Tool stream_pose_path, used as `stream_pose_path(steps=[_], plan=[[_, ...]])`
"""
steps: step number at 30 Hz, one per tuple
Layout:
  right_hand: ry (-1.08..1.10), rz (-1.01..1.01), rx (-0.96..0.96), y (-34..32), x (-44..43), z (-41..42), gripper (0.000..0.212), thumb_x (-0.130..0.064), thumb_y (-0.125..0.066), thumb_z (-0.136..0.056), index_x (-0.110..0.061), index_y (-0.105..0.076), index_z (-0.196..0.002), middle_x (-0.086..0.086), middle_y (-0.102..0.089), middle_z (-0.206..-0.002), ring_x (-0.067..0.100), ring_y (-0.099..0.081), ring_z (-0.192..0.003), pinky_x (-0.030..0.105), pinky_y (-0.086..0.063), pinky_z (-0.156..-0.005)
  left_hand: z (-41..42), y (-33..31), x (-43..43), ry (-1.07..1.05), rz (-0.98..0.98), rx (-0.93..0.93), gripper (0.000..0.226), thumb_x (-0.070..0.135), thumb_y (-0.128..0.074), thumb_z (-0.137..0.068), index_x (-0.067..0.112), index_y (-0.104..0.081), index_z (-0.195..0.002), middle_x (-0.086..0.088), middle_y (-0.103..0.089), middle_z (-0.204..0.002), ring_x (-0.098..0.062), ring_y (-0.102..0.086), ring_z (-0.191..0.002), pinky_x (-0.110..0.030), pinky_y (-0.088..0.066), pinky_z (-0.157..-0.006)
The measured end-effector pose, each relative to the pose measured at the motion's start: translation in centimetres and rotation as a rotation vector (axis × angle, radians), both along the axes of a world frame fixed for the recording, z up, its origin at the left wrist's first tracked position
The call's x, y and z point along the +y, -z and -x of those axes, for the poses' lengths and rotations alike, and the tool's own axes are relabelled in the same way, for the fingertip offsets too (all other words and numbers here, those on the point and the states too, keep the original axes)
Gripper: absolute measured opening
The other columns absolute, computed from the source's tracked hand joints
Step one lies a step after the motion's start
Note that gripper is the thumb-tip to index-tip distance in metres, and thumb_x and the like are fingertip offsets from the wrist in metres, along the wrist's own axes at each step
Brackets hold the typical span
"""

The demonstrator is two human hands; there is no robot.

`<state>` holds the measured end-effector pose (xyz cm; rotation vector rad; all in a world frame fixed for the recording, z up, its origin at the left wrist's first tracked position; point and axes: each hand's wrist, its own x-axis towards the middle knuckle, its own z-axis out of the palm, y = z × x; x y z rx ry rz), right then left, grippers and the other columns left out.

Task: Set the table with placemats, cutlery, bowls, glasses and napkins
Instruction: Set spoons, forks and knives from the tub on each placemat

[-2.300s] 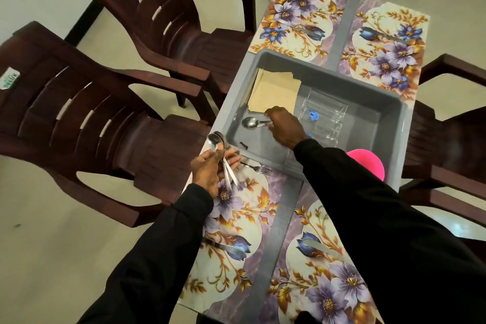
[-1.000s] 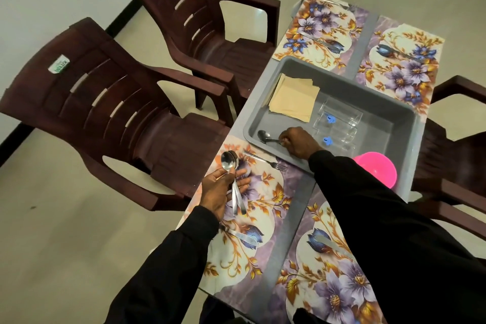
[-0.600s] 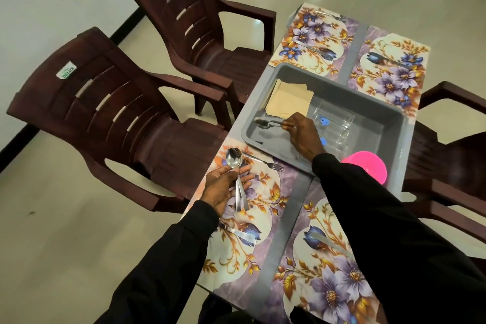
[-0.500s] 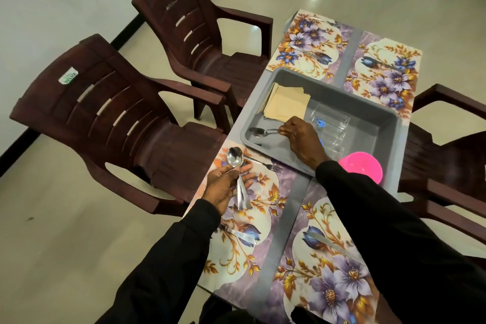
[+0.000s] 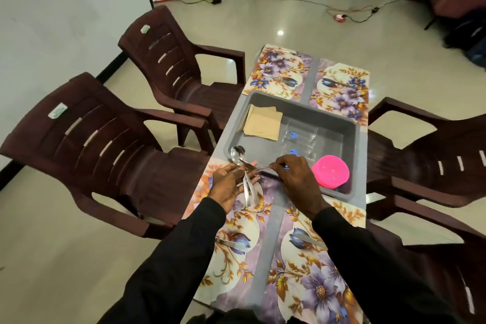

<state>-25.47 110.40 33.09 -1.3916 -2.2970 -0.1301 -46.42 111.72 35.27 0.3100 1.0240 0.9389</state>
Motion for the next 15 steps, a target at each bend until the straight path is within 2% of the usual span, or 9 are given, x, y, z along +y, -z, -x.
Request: stream_pose_path(steps=[6,9,12,15], plan=[[-0.058,-0.112,-0.082,-1.6,-2.0,0.1,0.039,-0.003,-0.083,-0.077,0.0,-0.069,-0.113,0.02,-0.066,-0.108,0.033,-0.06,-0.098,0.043,-0.053,-0.078,-0.3,-0.9,-0.4,0.034,-0.018,-0.004,0.03,0.001,-0.045,-0.102,-0.01,-0.065,-0.12,-0.023,-0.073,-0.117,-0.038,-0.071,-0.109,-0.045,-0.06,-0.094],[-0.063,-0.133,-0.145,-2.0,-2.3,0.0,0.044,-0.005,-0.085,-0.074,0.0,-0.069,-0.114,0.02,-0.066,-0.109,0.034,-0.063,-0.099,0.044,-0.055,-0.081,-0.2,-1.4,-0.1,0.04,0.029,-0.06,0.041,0.011,-0.044,-0.097,-0.012,-0.057,-0.128,-0.023,-0.072,-0.121,-0.04,-0.069,-0.115,-0.048,-0.055,-0.101],[-0.056,-0.129,-0.204,-2.1,-2.4,0.1,0.05,-0.01,-0.089,-0.073,0.0,-0.069,-0.117,0.02,-0.066,-0.112,0.035,-0.064,-0.102,0.045,-0.056,-0.085,0.2,-1.8,0.1,0.042,0.014,-0.094,0.035,0.021,-0.055,-0.099,-0.005,-0.057,-0.122,-0.025,-0.071,-0.123,-0.043,-0.067,-0.118,-0.054,-0.05,-0.107],[-0.052,-0.139,-0.232,-2.3,-2.8,0.5,0.051,-0.01,-0.088,-0.074,0.001,-0.068,-0.119,0.02,-0.066,-0.113,0.034,-0.064,-0.103,0.045,-0.056,-0.088,0.4,-2.1,0.1,0.04,-0.008,-0.108,0.029,0.014,-0.066,-0.096,-0.003,-0.061,-0.119,-0.026,-0.071,-0.12,-0.043,-0.068,-0.116,-0.054,-0.051,-0.106]])
